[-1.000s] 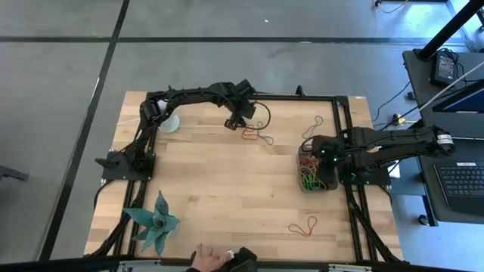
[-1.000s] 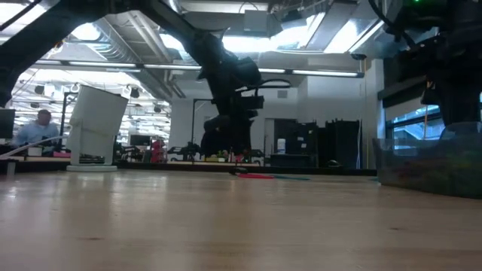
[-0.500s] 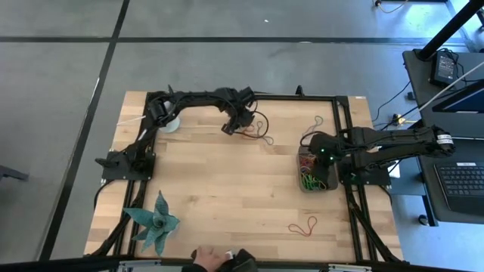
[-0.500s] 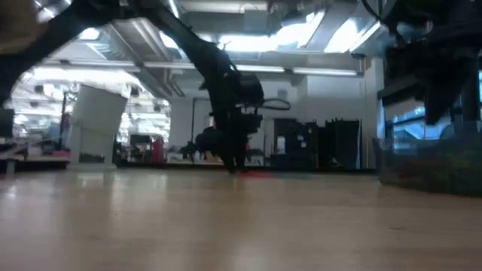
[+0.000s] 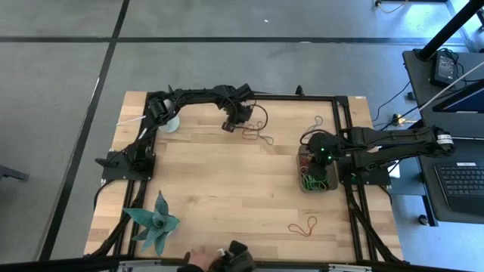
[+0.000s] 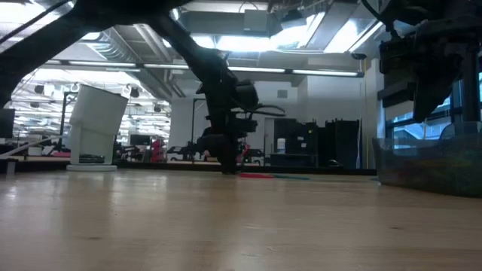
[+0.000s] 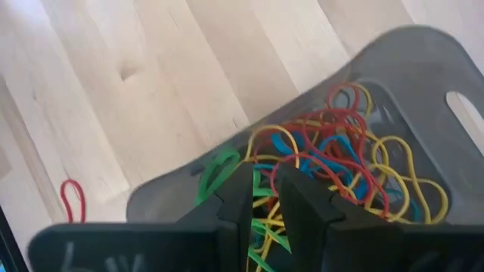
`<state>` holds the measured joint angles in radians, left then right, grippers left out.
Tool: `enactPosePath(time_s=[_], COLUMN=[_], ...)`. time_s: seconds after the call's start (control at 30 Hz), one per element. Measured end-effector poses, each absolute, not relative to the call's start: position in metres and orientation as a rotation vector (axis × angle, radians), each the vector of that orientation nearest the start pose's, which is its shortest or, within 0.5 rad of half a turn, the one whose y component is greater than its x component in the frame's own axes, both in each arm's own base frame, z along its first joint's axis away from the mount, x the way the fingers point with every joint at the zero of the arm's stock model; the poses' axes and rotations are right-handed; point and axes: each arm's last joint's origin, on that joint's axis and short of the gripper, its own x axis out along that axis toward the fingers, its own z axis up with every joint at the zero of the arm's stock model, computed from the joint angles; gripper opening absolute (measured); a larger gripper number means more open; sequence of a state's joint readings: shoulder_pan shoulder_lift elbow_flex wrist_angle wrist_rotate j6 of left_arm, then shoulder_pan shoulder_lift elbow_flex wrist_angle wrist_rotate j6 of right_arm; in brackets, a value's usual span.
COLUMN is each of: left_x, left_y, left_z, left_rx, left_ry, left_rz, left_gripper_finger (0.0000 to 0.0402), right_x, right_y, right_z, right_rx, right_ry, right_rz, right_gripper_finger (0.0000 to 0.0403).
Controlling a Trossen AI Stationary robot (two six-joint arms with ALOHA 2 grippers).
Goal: Pick and place rubber bands into bin
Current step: Put the black rubber band into the black bin
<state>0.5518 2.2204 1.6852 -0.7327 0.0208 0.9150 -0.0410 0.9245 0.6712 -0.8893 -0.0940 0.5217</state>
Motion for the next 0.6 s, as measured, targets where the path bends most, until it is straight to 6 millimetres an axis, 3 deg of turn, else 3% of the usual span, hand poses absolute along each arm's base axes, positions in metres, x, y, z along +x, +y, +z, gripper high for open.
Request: enactPosePath(time_s=[0.2, 0.43, 0.6], left_x=[0.369, 0.369, 0.372], left_y=[0.242, 0.235, 0.222], left_z=[0.144, 0.152, 0.185], left_rx=[0.271, 0.203, 0.239], left_ry=[1.382, 1.403, 1.323], left_rz=[-0.103, -0.035, -0.002], left_gripper_finger=[0.0014, 0.0004, 0.0004], right_x=[0.155, 0.158, 0.162], right_y=[-0.004, -0.004, -0.004], right_z=[0.224, 0.225, 0.227], right_rx=[0.539, 0.541, 0.530], right_ry=[1.107, 1.079, 1.030], right_rz=[-0.245, -0.237, -0.233], right_gripper_finger=[0.0068, 0.0068, 0.0068])
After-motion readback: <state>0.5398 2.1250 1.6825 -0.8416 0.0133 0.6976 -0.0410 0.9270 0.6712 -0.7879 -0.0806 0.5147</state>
